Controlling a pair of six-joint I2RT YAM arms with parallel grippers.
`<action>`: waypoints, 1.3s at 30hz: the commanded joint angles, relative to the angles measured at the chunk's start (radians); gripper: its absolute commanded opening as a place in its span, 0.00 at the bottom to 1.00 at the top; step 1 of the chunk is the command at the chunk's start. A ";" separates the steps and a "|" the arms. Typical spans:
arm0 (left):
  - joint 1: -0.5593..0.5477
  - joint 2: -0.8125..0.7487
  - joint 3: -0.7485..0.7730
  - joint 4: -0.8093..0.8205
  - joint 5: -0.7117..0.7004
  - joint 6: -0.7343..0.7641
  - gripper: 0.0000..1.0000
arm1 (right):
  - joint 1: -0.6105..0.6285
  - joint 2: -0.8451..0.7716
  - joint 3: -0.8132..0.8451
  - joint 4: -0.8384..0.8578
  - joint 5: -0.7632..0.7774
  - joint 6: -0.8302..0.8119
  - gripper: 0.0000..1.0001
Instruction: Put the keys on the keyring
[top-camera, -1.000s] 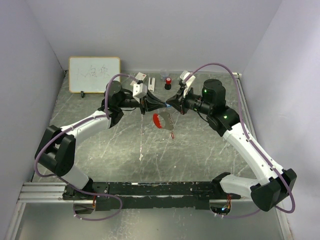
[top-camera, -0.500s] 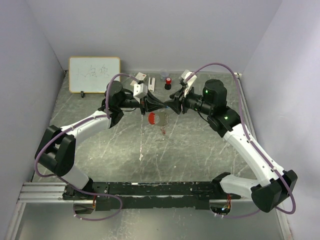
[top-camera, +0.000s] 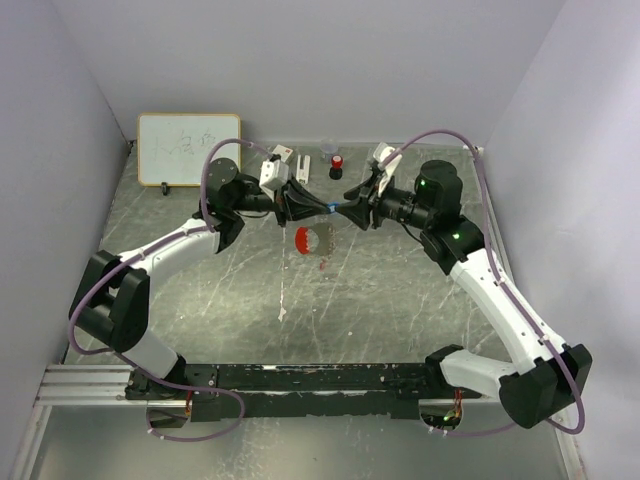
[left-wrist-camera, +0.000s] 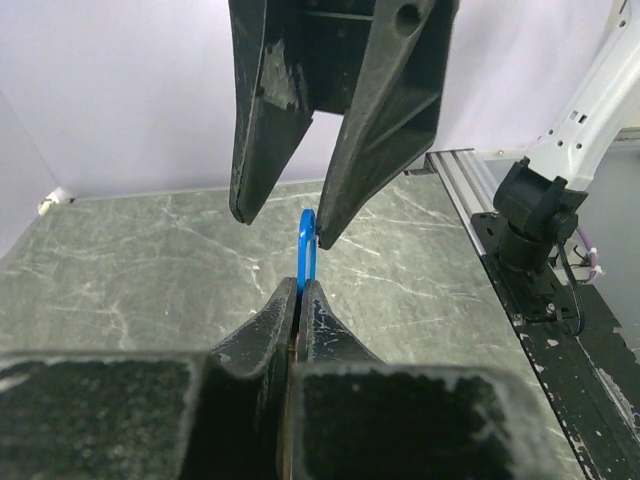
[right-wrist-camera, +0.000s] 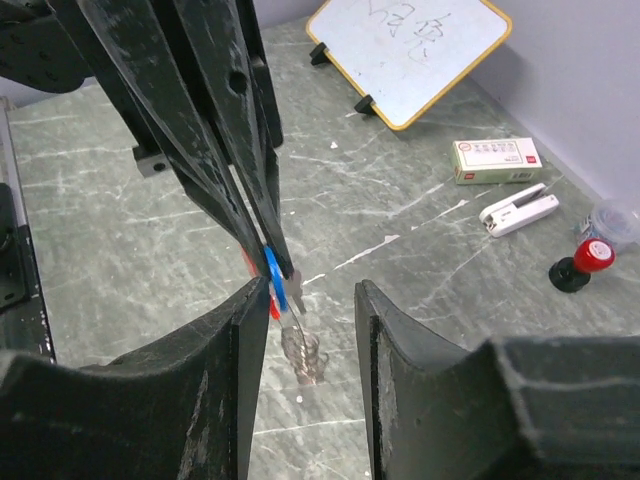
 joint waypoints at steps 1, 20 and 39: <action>0.015 -0.012 0.062 0.076 0.064 -0.054 0.07 | -0.044 -0.008 -0.016 0.084 -0.118 0.038 0.39; 0.016 -0.009 0.052 0.161 -0.025 -0.164 0.07 | -0.059 0.005 -0.139 0.438 -0.249 0.232 0.31; 0.015 0.005 0.044 0.226 0.008 -0.240 0.07 | -0.062 0.049 -0.163 0.612 -0.260 0.307 0.22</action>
